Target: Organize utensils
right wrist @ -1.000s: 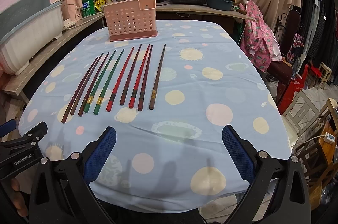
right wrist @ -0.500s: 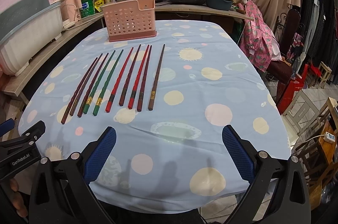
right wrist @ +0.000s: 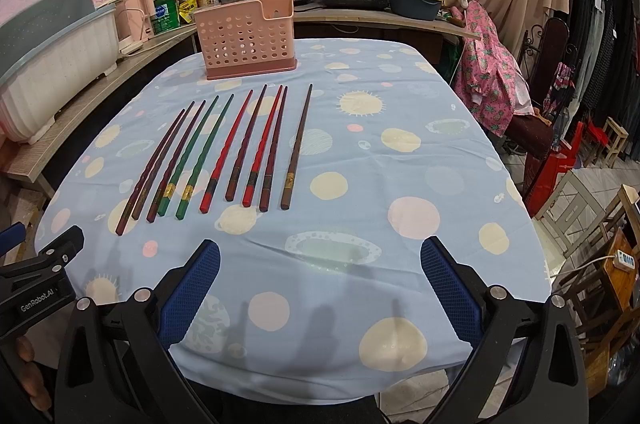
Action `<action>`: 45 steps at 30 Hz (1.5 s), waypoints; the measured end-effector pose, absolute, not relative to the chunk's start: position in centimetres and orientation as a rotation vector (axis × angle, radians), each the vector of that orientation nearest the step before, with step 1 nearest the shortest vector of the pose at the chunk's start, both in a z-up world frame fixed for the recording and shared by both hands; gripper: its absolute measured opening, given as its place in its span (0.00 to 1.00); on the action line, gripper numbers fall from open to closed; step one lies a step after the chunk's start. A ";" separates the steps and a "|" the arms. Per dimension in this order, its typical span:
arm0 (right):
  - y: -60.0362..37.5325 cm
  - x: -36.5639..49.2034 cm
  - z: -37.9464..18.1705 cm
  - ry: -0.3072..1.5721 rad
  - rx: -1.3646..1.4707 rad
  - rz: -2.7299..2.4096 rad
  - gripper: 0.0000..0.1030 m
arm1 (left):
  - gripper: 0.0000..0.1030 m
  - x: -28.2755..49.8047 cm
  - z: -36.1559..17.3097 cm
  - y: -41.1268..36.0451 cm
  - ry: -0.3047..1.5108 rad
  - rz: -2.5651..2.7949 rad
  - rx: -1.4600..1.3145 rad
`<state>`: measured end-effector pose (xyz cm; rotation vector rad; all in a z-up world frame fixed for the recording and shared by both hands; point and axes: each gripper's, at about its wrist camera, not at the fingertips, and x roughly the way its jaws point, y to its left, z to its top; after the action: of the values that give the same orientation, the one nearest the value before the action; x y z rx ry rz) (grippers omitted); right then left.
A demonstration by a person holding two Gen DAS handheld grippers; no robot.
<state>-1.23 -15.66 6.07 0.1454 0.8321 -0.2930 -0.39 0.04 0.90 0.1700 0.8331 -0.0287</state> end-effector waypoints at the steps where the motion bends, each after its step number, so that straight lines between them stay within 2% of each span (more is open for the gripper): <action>1: -15.6 -1.2 6.1 0.833 0.144 -0.293 0.93 | 0.93 -0.4 0.9 0.0 0.833 -0.029 0.170; 20: -16.2 -0.6 5.8 0.844 0.151 -0.298 0.93 | 0.93 0.4 0.8 0.4 0.846 -0.016 0.151; 39: -19.1 6.4 2.9 0.858 0.170 -0.308 0.93 | 0.93 6.5 -4.2 1.2 0.926 -0.034 0.107; 45: -19.2 8.4 1.9 0.875 0.182 -0.293 0.86 | 0.93 7.6 -5.4 1.3 0.950 -0.018 0.117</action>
<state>8.37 -19.20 1.95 0.1824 0.8748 -0.2929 7.62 1.31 -5.40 0.1168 0.9503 -0.0183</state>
